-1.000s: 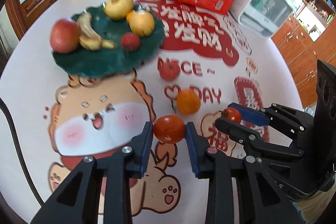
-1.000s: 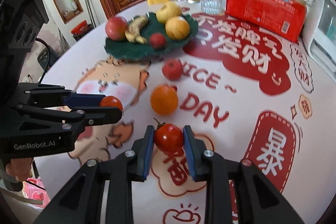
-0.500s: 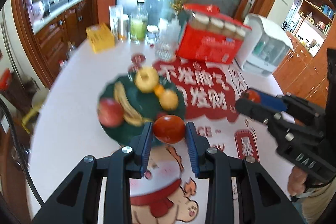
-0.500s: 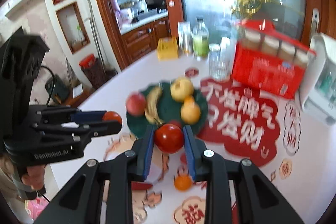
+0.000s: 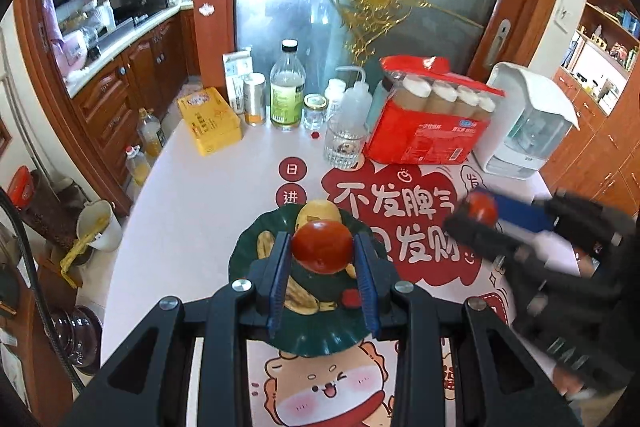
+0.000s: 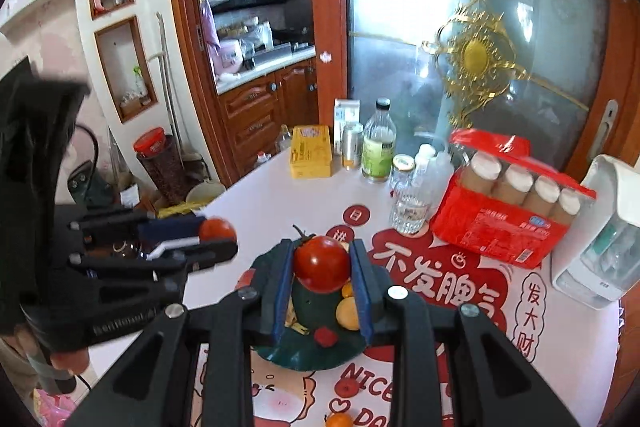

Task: Organize fruits
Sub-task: 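Carry both tomatoes over the green plate with the left and right tools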

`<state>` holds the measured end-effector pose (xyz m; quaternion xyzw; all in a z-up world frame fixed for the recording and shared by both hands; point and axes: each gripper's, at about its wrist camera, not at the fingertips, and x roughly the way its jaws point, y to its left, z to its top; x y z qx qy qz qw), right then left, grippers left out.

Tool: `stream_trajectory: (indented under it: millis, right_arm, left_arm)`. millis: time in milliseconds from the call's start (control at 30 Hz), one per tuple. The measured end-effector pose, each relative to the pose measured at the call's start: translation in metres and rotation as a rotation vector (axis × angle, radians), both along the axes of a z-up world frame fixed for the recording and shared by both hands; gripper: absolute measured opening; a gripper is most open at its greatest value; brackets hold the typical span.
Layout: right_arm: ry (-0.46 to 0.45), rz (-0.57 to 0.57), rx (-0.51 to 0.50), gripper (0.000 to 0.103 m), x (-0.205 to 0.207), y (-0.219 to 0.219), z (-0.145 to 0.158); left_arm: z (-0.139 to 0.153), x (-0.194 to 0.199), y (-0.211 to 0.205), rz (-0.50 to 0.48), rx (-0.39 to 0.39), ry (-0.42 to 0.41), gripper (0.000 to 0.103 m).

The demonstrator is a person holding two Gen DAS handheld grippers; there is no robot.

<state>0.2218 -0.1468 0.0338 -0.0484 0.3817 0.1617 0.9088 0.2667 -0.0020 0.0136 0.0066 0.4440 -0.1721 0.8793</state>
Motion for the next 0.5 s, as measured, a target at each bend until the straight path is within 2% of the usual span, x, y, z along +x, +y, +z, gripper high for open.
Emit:
stream_trajectory:
  millis: [200,333,500]
  right_arm:
    - [0.141,-0.017,-0.004,0.028,0.023,0.012,-0.071]
    - [0.250,-0.049,0.018,0.028,0.034,0.015,-0.123]
    - [0.333,-0.065,0.018,0.028,0.037,0.017,-0.170]
  left_arm:
    - [-0.048,0.035,-0.005,-0.027,0.017,0.088,0.030]
    - [-0.091,0.055,-0.013,-0.054,0.019,0.170,0.030]
    - [-0.136,0.072,-0.025,-0.087,0.037,0.247,0.030]
